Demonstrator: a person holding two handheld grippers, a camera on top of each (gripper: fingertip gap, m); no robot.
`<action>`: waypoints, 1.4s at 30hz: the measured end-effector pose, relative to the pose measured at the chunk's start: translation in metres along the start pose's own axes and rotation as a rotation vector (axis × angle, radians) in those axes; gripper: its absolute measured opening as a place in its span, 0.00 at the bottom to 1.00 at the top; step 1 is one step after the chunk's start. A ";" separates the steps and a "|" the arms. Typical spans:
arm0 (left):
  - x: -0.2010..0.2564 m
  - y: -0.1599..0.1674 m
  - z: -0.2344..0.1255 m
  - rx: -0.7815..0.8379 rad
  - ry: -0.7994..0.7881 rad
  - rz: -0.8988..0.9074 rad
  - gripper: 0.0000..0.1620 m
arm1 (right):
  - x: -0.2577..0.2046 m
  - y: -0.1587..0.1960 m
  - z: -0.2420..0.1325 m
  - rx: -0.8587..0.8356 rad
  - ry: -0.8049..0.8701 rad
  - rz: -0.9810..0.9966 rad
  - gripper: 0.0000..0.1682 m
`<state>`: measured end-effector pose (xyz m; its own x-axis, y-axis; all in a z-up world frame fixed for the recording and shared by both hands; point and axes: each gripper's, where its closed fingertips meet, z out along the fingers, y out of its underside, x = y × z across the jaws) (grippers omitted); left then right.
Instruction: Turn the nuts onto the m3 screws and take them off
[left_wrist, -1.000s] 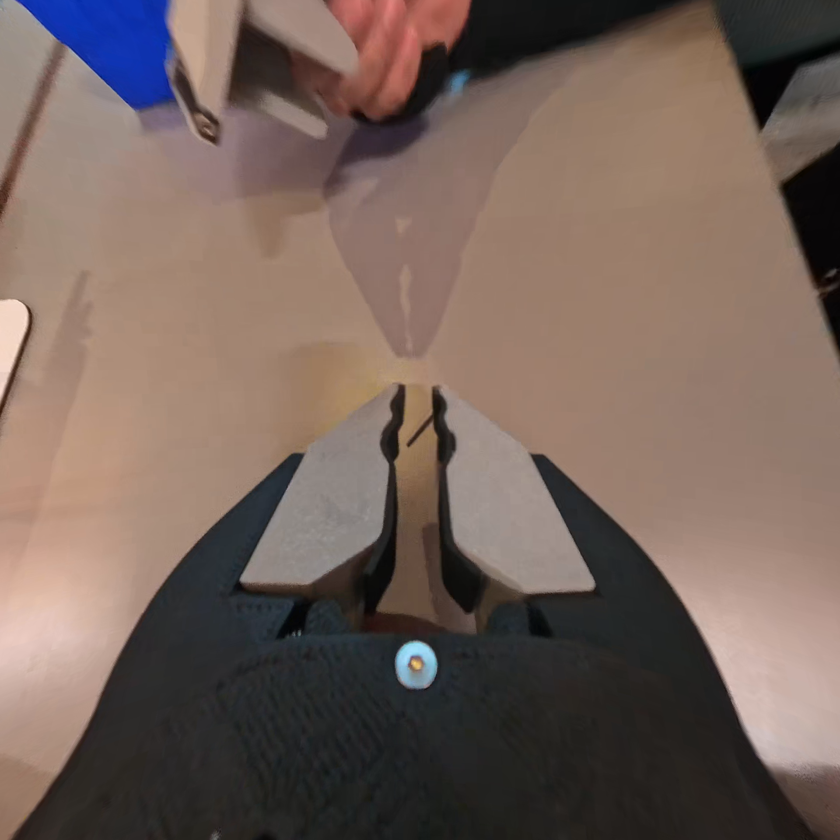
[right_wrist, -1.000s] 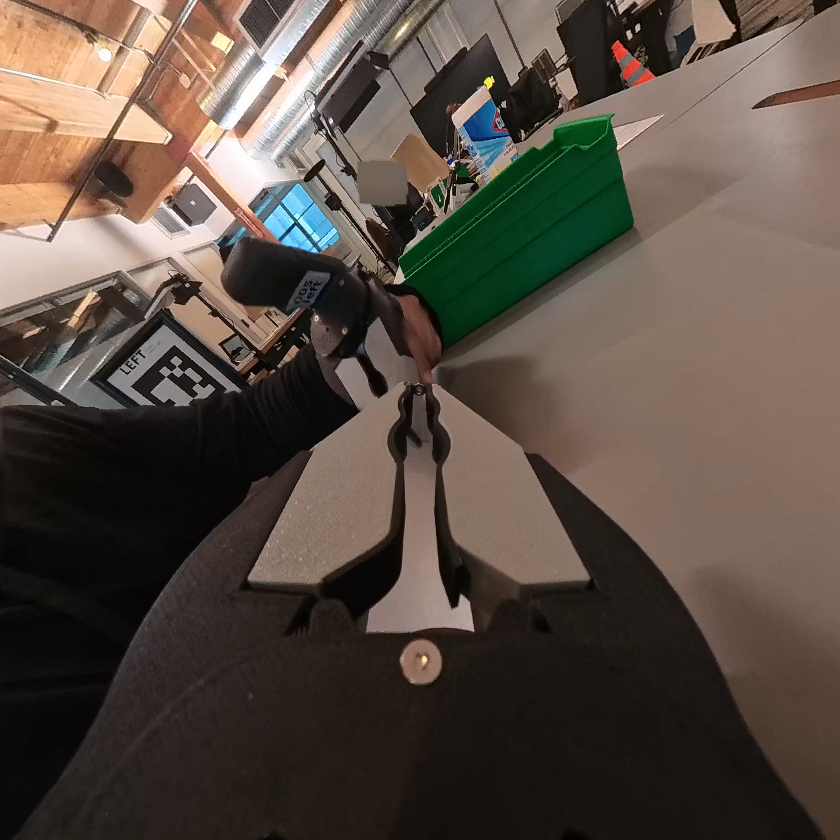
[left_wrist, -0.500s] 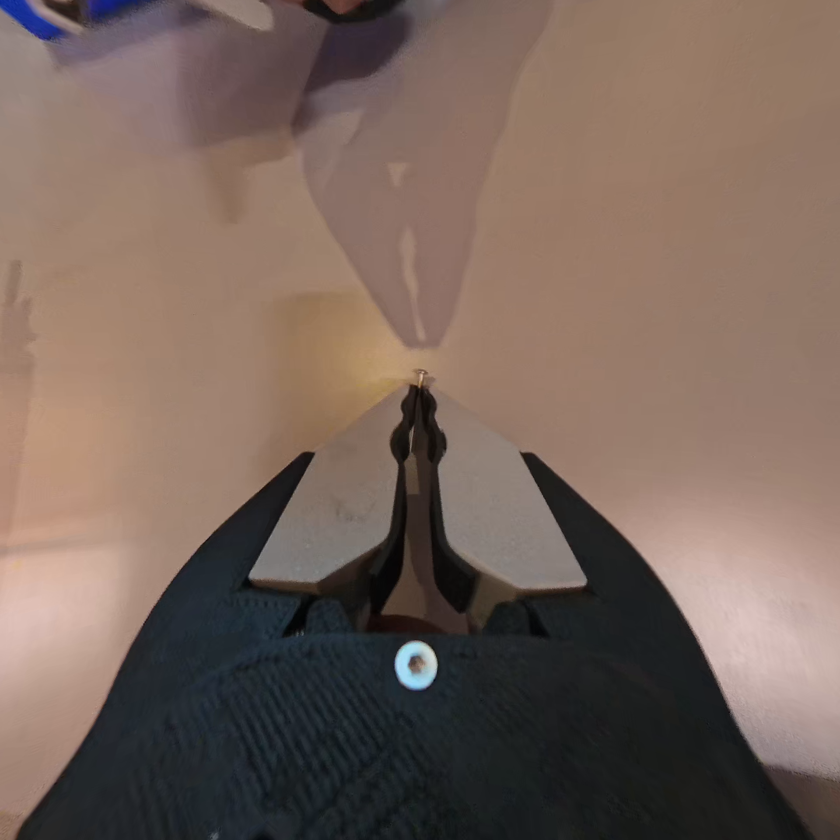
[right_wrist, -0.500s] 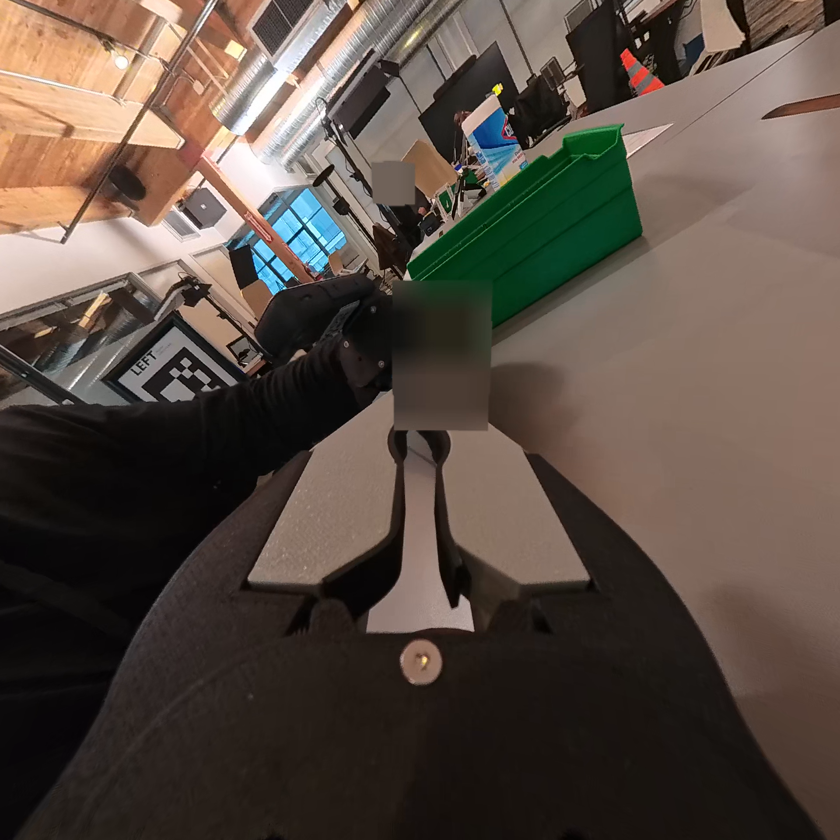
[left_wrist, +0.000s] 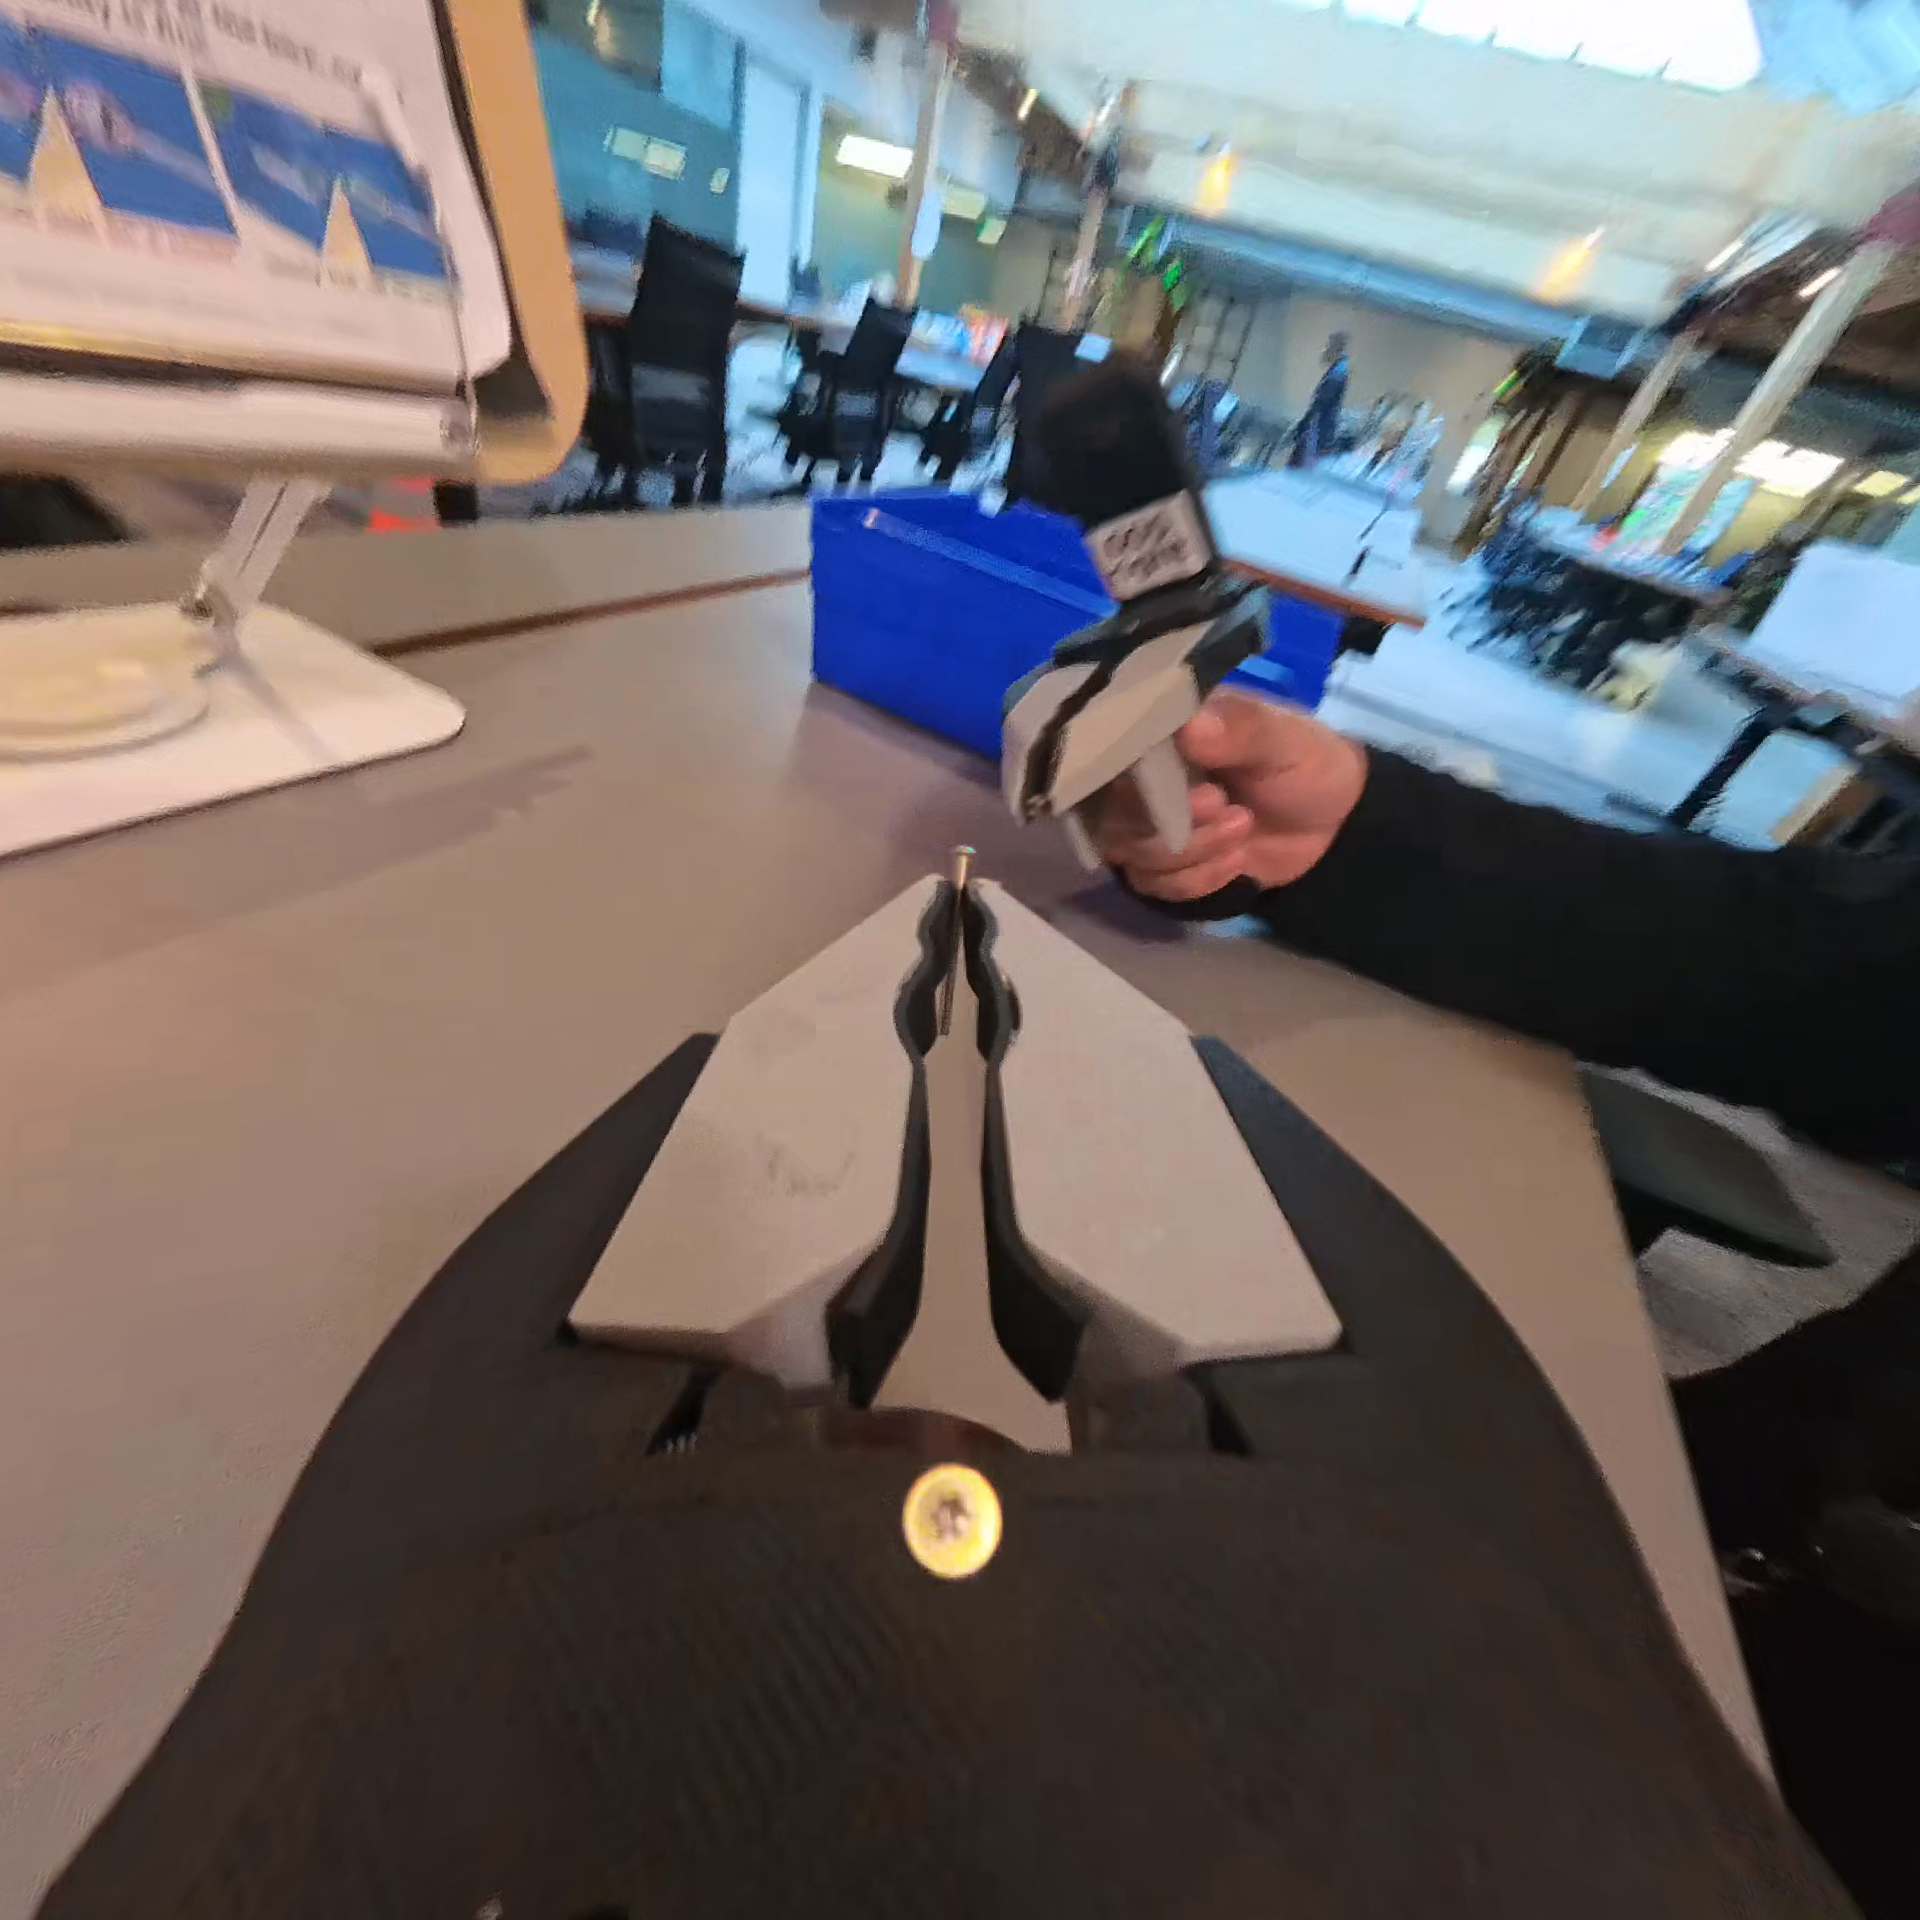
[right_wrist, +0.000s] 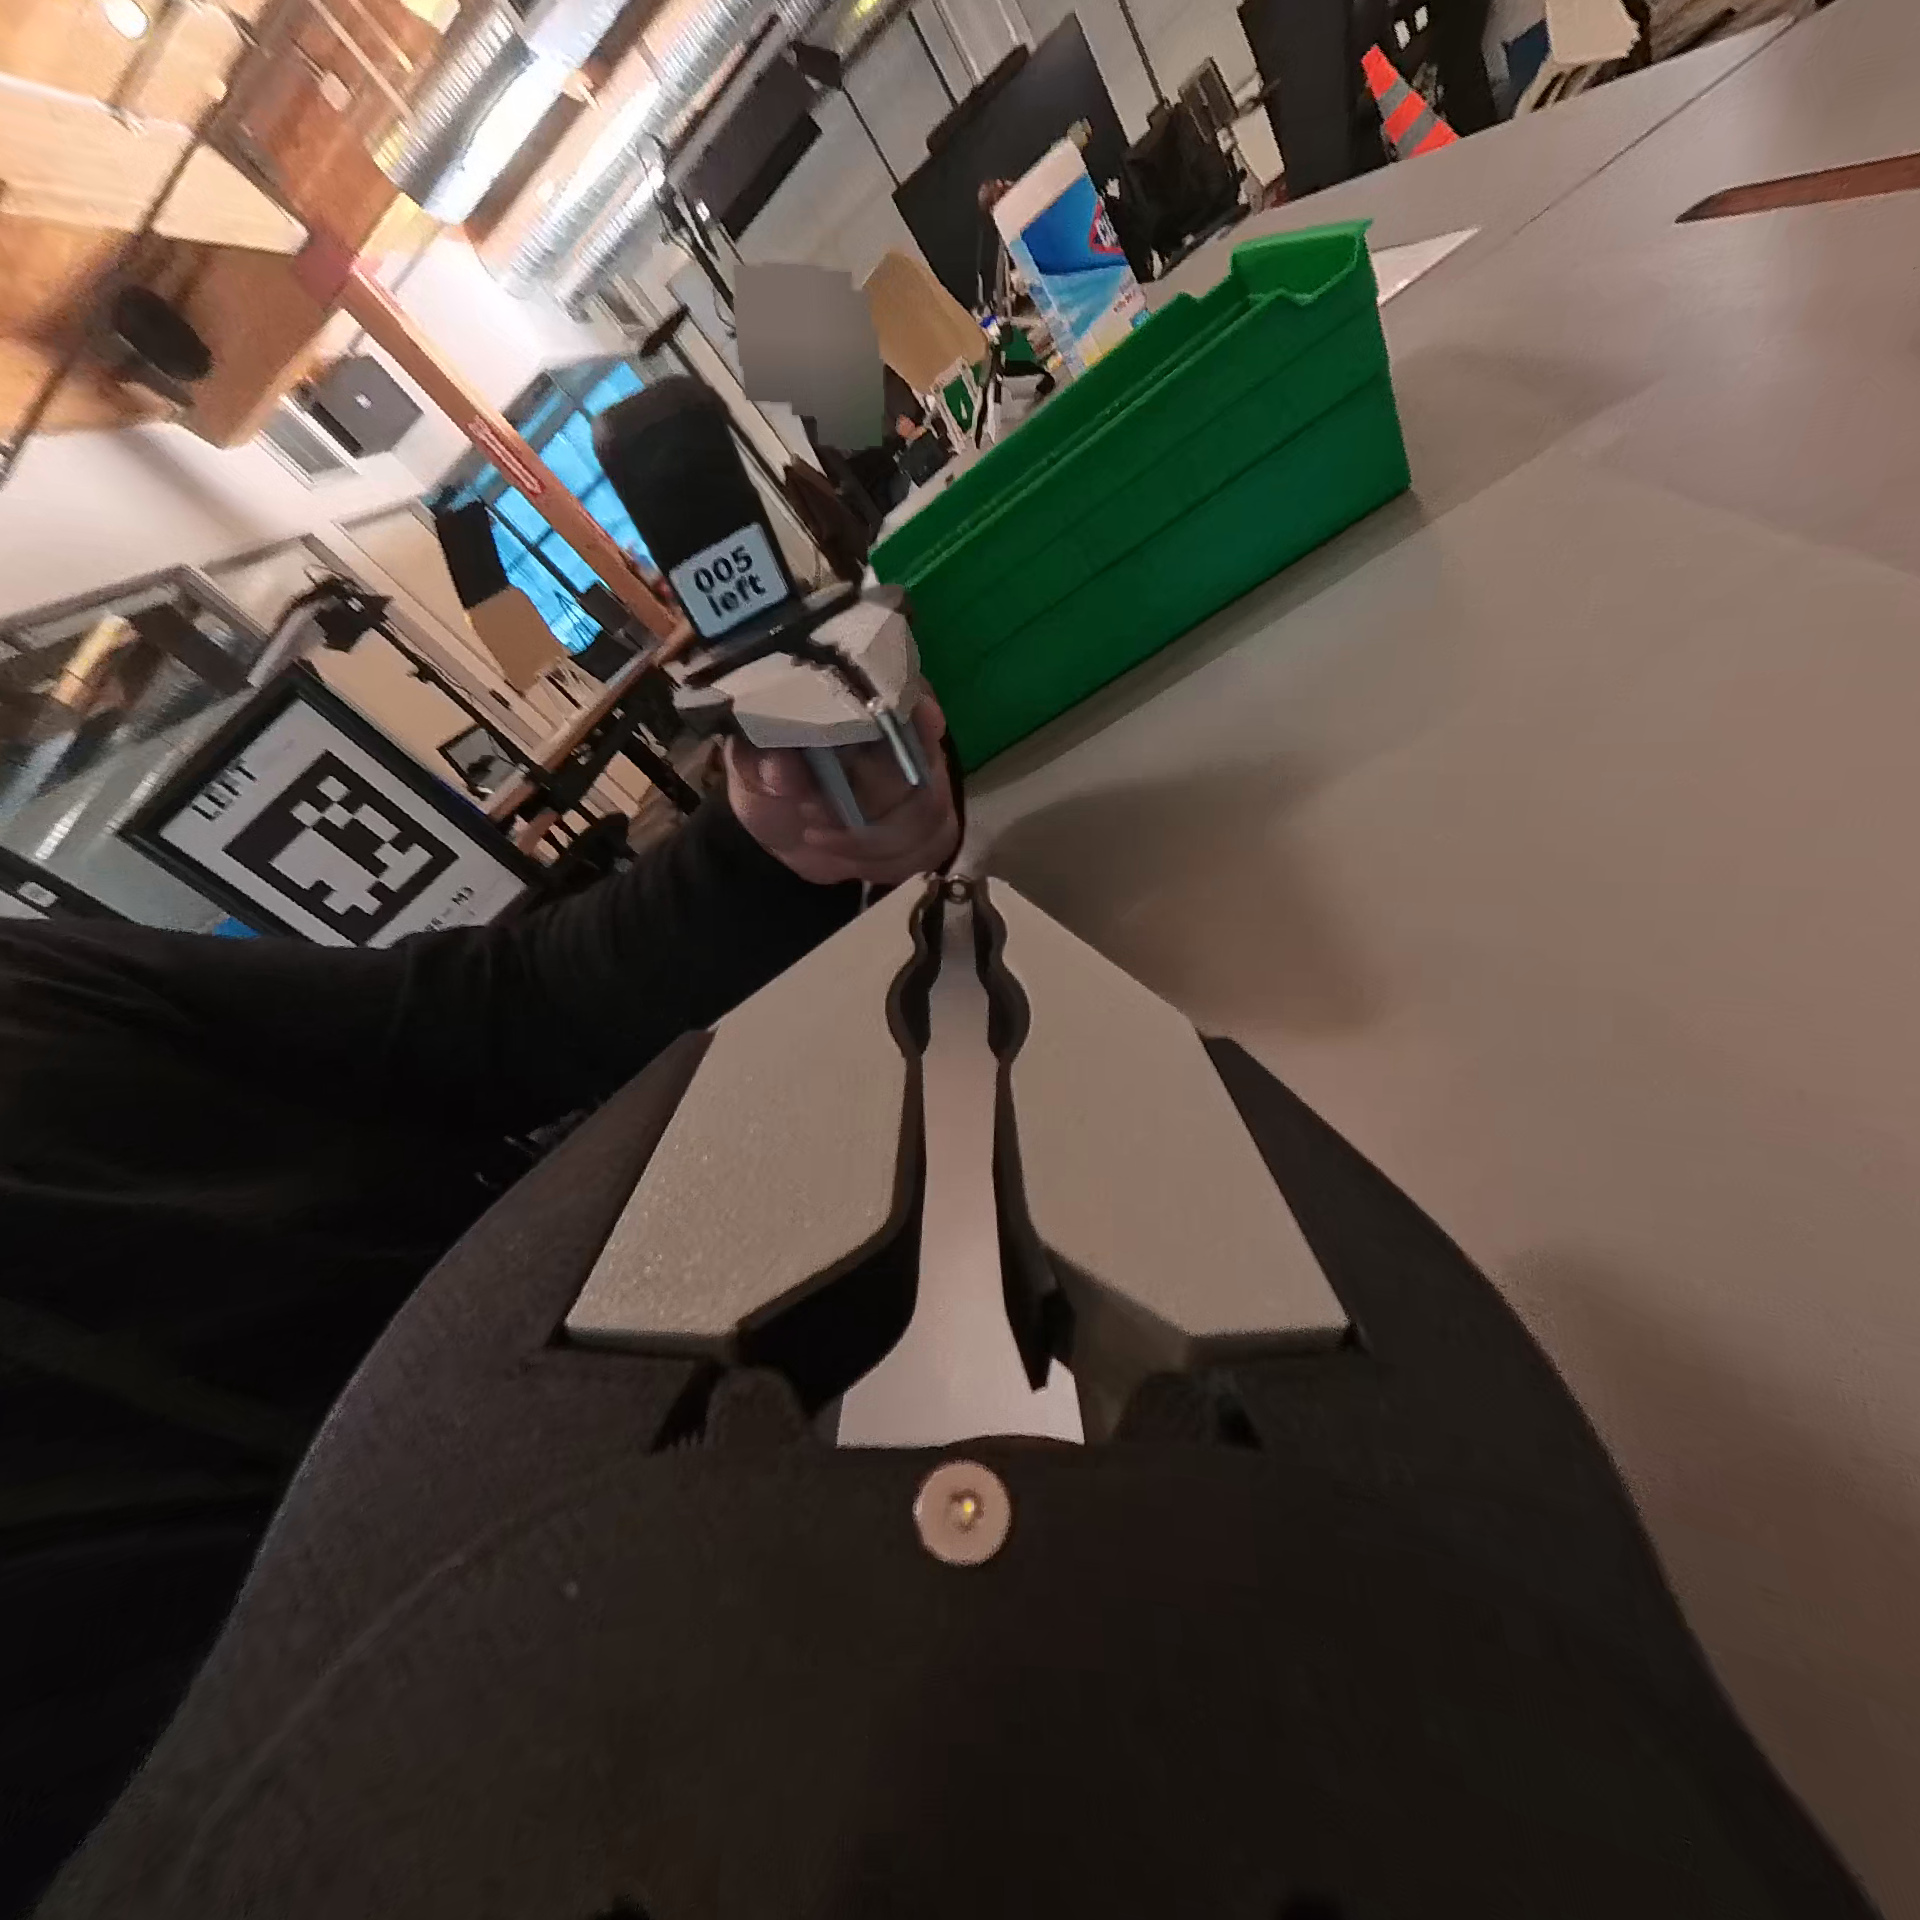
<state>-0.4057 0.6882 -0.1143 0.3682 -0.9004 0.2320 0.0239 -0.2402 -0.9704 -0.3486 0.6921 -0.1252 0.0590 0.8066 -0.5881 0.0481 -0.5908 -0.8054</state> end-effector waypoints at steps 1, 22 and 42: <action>-0.004 0.009 0.003 -0.057 -0.037 -0.001 0.00 | 0.002 0.003 0.001 -0.023 0.017 -0.011 0.02; -0.010 0.026 0.008 -0.067 -0.057 -0.129 0.00 | 0.052 0.080 0.006 -0.522 0.381 -0.213 0.02; -0.003 0.026 0.010 -0.066 -0.036 -0.100 0.00 | 0.035 0.047 -0.001 -0.379 0.330 -0.210 0.05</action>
<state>-0.3967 0.6886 -0.1410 0.4000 -0.8574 0.3239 0.0017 -0.3527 -0.9357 -0.3435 0.6924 -0.1836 0.3166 0.8953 -0.3134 0.4454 -0.4320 -0.7842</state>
